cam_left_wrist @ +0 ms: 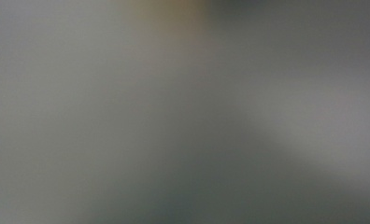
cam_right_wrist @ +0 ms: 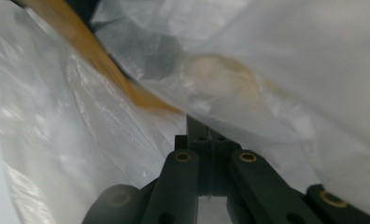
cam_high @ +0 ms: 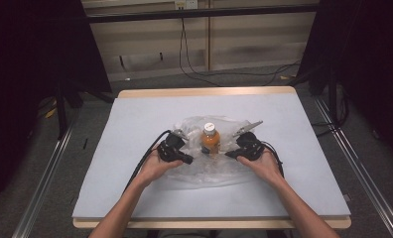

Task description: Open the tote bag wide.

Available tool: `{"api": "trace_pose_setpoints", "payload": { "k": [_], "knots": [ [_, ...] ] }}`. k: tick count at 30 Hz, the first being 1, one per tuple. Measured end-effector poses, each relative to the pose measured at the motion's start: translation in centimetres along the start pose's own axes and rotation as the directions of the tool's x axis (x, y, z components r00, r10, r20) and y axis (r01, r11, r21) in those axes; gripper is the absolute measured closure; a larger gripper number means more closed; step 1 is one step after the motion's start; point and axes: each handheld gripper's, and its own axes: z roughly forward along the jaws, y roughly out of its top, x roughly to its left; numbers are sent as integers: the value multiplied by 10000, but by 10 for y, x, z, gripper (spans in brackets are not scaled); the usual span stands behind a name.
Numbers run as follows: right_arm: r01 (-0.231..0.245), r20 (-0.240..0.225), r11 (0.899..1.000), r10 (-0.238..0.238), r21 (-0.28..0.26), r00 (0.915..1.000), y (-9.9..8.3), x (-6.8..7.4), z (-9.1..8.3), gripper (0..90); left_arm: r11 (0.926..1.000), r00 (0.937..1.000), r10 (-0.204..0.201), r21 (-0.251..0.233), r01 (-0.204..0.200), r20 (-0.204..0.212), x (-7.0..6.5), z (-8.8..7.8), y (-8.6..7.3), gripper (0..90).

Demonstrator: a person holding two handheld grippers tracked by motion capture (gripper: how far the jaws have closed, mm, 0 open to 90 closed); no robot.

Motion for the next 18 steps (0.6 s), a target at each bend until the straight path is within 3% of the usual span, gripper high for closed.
{"api": "trace_pose_setpoints", "payload": {
  "k": [1,2,3,4,8,10,14,15,16,18],
  "knots": [
    [-127,-163,9997,123,-218,9998,-4,-1,-1,900,9999,9996,-3,-140,7,285,2,0,-8,900],
    [-127,-163,9997,123,-218,9998,-4,-1,-1,900,9999,9996,-3,-140,7,285,2,0,-8,900],
    [-227,-221,9994,222,-242,9995,-8,-2,-4,900,9990,9988,-223,-365,239,439,1,0,-12,900],
    [-75,-73,9998,73,-202,9999,-13,-3,-9,900,9997,9997,-86,-234,91,238,-1,-4,-16,900],
    [-42,50,9999,43,-144,10000,-20,-1,-16,900,9998,9998,112,-183,-108,180,-9,-8,-23,900],
    [-26,69,10000,26,-16,10000,-28,0,-24,900,9989,9990,442,140,-443,61,-14,-15,-29,900],
    [-118,154,9999,118,6,9998,-38,0,-33,900,9990,9986,447,84,-450,286,-17,-19,-37,900],
    [-118,154,9999,118,6,9998,-38,0,-33,900,9979,9976,621,142,-626,291,-18,-21,-40,900],
    [-97,208,10000,97,18,9997,-41,0,-37,900,9989,9977,471,-63,-468,493,-21,-23,-45,900],
    [2,291,10000,0,-73,9996,-42,1,-40,900,9989,9978,441,-159,-434,493,-23,-30,-49,900]
  ]
}}
